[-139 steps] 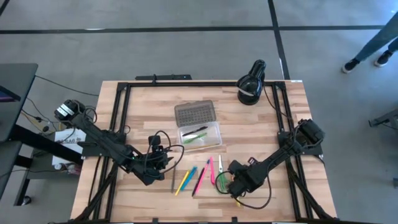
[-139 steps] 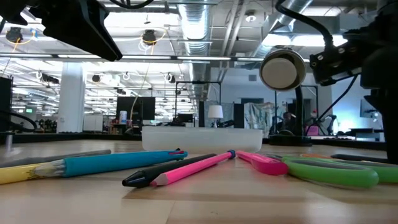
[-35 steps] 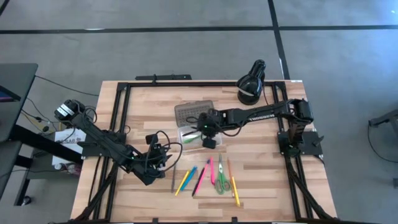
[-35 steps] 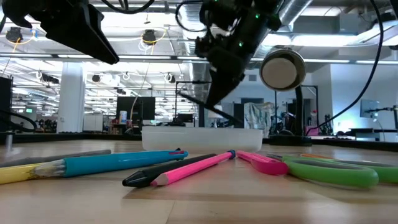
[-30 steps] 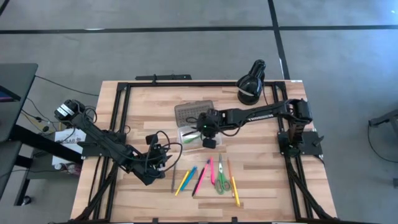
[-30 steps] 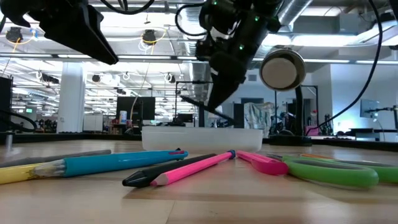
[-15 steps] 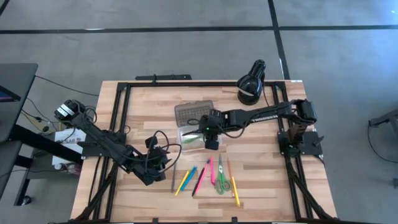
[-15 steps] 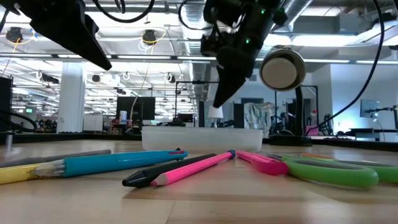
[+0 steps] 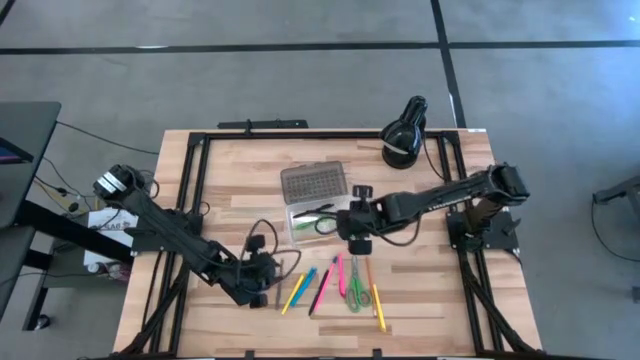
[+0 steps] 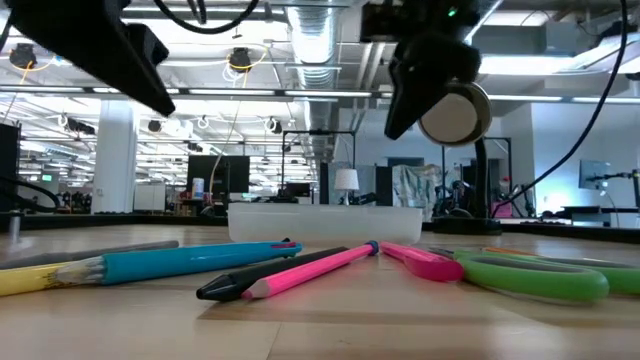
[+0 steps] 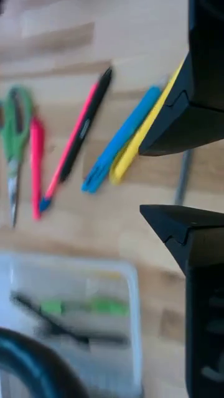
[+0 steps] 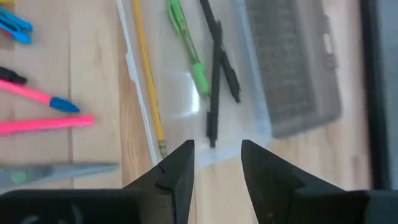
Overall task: Pick & place school supplies into a supply box
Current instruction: Put the gray pen into the transparent supply box
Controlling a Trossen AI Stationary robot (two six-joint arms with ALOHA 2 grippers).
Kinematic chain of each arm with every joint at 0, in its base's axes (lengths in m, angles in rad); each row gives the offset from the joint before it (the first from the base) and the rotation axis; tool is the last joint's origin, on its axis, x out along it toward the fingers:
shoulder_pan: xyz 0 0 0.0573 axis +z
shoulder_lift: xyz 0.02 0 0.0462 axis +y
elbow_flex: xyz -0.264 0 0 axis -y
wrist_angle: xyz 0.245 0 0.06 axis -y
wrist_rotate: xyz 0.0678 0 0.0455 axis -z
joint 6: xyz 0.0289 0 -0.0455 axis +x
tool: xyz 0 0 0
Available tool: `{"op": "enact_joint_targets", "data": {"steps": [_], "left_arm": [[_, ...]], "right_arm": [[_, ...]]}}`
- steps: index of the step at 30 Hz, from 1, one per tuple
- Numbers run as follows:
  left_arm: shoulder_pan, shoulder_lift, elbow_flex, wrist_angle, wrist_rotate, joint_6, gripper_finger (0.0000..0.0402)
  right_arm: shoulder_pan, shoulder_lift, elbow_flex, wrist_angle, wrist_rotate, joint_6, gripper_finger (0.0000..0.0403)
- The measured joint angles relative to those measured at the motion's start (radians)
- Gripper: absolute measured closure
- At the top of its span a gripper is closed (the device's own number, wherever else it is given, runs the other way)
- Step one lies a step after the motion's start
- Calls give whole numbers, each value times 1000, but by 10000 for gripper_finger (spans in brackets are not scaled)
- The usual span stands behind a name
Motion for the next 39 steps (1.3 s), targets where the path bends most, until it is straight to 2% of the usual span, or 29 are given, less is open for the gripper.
{"op": "enact_joint_targets", "data": {"steps": [4, 12, 20, 29, 39], "left_arm": [[4, 94, 0, 47, 36, 60, 269], [13, 210, 0, 86, 28, 150, 269], [44, 242, 0, 122, 110, 167, 269], [86, 276, 0, 157, 238, 209, 269], [128, 285, 3, 109, 345, 179, 269]], "right_arm": [[59, -29, 0, -64, 72, 63, 278], [166, -100, -1, -113, 173, 179, 278], [250, -144, -1, -126, 252, 247, 278], [291, -138, -1, -155, 280, 292, 278], [294, -139, -1, -183, 279, 316, 278]]}}
